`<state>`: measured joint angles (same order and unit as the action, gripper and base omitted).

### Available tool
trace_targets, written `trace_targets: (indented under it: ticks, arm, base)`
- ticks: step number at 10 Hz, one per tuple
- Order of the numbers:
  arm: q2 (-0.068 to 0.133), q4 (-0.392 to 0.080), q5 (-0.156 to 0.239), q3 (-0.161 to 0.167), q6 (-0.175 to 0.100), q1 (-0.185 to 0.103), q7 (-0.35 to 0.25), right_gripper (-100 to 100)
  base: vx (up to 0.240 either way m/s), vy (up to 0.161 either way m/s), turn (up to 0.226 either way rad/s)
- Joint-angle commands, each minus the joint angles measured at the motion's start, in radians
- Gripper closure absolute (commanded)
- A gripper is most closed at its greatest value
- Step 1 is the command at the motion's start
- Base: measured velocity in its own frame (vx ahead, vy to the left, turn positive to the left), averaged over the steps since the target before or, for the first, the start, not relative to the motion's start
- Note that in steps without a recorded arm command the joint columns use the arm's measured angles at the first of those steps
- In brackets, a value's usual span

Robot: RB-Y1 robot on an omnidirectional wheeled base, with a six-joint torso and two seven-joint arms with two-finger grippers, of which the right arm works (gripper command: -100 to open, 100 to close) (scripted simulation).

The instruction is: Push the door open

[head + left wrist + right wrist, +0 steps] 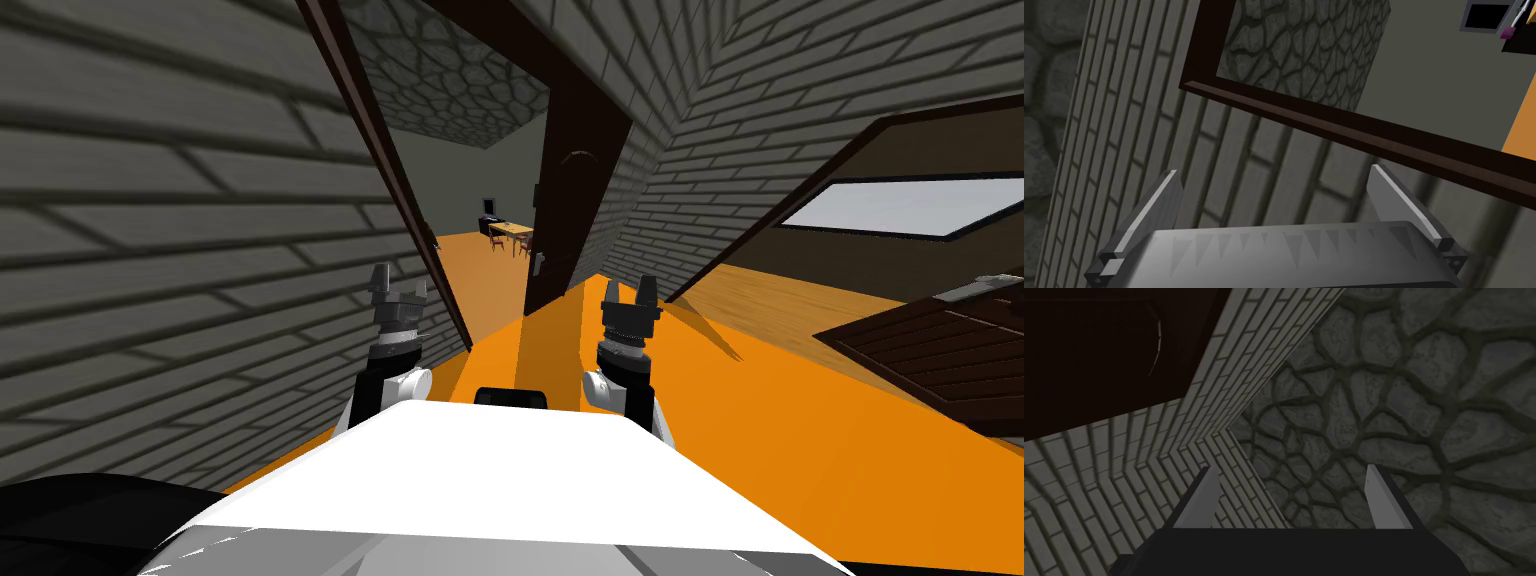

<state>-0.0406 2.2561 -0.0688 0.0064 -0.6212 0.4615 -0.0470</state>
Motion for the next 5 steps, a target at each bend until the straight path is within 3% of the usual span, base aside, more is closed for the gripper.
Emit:
trace_targets:
  ticks: [1, 5]
  arm:
    - [0.012, -0.037, -0.007, 0.002, 0.001, -0.022, -0.01, -100]
    - [0.032, -0.114, -0.021, 0.007, 0.003, -0.067, -0.032, -100]
  base:
    - [0.063, -0.11, 0.033]
    - [0.081, -0.039, 0.032]
